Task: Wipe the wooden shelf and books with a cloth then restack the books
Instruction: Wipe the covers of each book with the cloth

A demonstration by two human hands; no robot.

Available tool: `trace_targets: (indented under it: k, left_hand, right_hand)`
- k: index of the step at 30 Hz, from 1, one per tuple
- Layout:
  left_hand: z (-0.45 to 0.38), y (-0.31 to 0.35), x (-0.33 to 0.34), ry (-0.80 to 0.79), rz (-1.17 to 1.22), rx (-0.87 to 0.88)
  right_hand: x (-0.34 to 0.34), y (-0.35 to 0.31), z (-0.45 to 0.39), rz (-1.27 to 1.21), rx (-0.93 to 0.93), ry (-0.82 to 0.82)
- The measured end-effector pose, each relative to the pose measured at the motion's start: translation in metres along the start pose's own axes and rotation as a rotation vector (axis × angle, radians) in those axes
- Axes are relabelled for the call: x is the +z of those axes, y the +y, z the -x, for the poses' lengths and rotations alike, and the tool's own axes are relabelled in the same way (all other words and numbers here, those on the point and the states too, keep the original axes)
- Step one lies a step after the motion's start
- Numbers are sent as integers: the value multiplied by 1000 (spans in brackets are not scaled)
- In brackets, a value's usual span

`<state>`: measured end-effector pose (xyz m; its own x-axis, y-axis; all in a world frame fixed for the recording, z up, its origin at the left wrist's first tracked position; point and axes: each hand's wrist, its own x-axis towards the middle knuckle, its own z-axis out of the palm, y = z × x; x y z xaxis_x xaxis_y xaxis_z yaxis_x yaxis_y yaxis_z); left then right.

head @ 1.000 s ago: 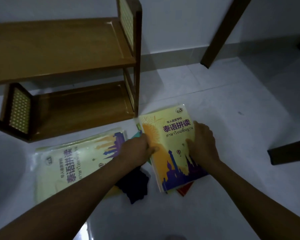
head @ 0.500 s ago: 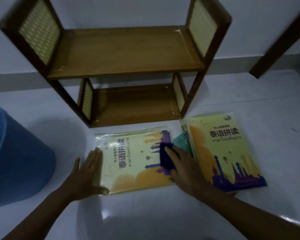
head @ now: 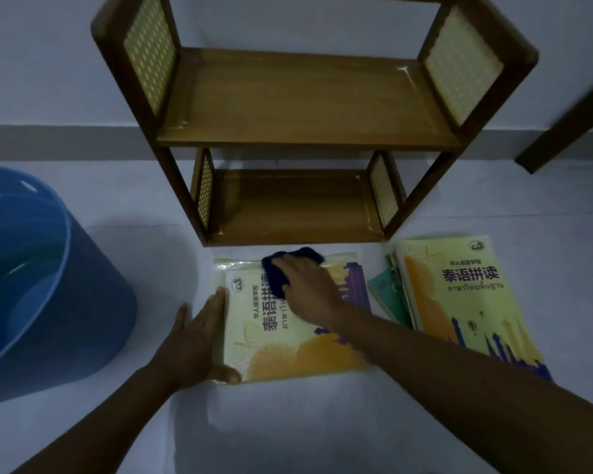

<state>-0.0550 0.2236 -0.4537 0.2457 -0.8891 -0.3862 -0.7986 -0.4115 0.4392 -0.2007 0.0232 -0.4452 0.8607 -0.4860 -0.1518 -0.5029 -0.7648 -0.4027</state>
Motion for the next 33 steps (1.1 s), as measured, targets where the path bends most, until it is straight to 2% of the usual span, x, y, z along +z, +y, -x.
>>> trace_targets:
  k: [2,4,5,7,9,12,13,15,17,19,21,22,24,26,28,31,33]
  left_hand:
    - [2,1,2,14,10,11]
    - [2,-7,3,22,-8,30]
    - [0,-11,6,27,-31,48]
    - [-2,-13,7,25,-73,66]
    - [-2,-8,5,23,-56,40]
    - [-1,-4,3,18,-38,17]
    - [0,-4,3,23,-50,16]
    - [0,-3,3,4,-81,20]
    - [-2,-1,0,-8,-94,16]
    - [-3,5,-4,-22,-119,1]
    - [-4,5,-4,-38,-162,-4]
    - [-3,5,-3,-48,-178,-9]
    - [-3,4,-3,-61,-202,-23]
    - [-4,8,-4,-93,-253,-65]
    - [-3,24,-7,-103,-370,-91]
    - [-3,61,6,105,-501,176]
    - [-2,84,26,60,-464,277]
  right_hand:
    - [3,-16,3,90,16,41]
    - [26,-56,28,123,-213,41]
    - [37,-72,46,88,-356,-11]
    - [35,-82,58,42,-468,-117]
    - [16,-54,41,32,-384,-44]
    - [-15,23,26,-15,77,130]
    - [-21,43,30,45,154,168]
    - [-11,45,50,149,174,142]
    - [9,9,81,117,24,82]
    - [28,-21,109,70,-228,-15]
    - [23,-15,114,54,-296,-67]
    - [17,-1,113,-12,-204,-60]
    - [-2,35,113,-140,118,9]
    - [-16,63,124,-128,339,78]
    - [-18,69,137,-129,427,59]
    - [-8,65,147,-188,490,30]
    - [-9,66,146,-215,498,25]
